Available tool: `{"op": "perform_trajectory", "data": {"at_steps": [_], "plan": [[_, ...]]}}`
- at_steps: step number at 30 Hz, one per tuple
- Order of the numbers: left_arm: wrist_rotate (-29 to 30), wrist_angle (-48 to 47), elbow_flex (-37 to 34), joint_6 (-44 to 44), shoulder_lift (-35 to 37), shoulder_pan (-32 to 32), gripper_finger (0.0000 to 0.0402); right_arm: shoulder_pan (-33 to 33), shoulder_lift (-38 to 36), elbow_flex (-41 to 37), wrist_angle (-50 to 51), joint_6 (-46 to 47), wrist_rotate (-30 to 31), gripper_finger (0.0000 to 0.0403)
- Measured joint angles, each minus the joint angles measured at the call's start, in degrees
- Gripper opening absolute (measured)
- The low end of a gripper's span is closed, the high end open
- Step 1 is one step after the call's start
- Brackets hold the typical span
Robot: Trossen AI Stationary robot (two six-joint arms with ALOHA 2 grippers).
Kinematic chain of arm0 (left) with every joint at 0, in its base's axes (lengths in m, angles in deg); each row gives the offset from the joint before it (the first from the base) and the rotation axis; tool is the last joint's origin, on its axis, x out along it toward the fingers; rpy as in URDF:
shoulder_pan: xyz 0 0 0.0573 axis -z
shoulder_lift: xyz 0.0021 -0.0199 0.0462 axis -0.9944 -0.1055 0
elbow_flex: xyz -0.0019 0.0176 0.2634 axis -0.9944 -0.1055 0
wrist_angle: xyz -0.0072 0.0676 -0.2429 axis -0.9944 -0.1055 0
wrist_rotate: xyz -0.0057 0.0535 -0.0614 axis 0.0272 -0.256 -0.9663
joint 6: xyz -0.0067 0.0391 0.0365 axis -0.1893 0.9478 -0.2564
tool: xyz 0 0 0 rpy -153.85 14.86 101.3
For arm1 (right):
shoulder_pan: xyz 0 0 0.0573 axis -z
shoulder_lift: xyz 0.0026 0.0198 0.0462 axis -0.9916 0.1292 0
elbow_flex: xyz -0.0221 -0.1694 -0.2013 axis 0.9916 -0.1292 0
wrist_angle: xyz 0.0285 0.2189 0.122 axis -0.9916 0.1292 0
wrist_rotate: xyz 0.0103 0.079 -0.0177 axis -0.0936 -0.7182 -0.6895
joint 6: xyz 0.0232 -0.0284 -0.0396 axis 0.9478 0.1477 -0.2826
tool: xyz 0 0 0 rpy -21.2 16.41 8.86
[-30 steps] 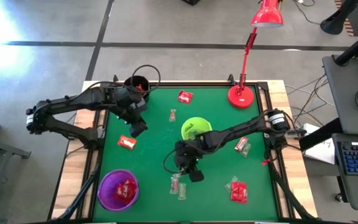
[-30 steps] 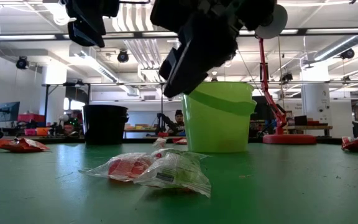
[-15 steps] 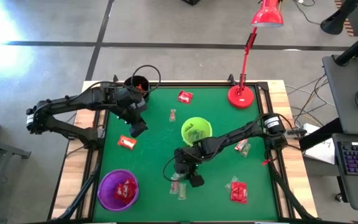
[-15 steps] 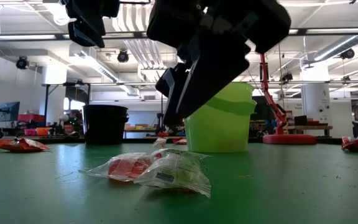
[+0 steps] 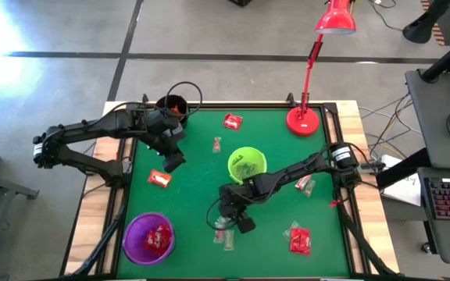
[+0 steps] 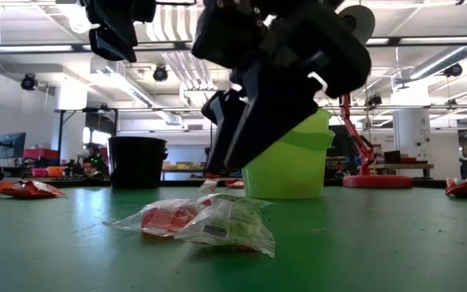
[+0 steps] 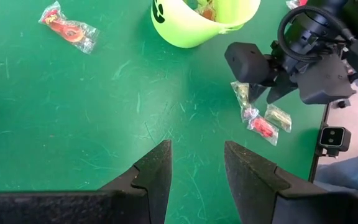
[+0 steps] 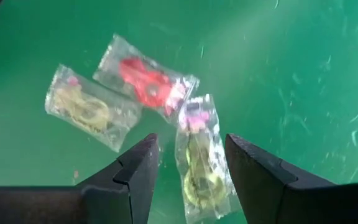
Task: Sort candy
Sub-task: Put the green gummy into the green bucket
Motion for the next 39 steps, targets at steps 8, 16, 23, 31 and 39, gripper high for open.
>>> {"op": "perform_trajectory", "data": {"at_steps": [8,16,23,31,39], "plan": [[0.00,0.16,0.00,-0.20,0.00,0.00,0.0130,0.00,1.31,-1.69,-0.04,0.00,0.19,0.0180],[0.02,0.17,0.00,-0.24,-0.01,-0.02,0.0130,0.02,3.45,-1.56,-0.68,2.67,0.24,0.0172],[0.04,0.15,0.00,-0.24,-0.01,0.00,0.0130,-0.02,2.99,-1.58,0.73,5.70,0.10,0.0082],[0.09,0.06,0.00,-0.24,0.01,0.00,0.0130,-0.02,1.55,-1.23,2.37,10.30,-0.01,0.0015],[0.13,0.01,0.00,-0.47,0.00,-0.01,0.0130,0.00,-4.17,4.23,10.17,14.22,2.48,0.0013]]}}
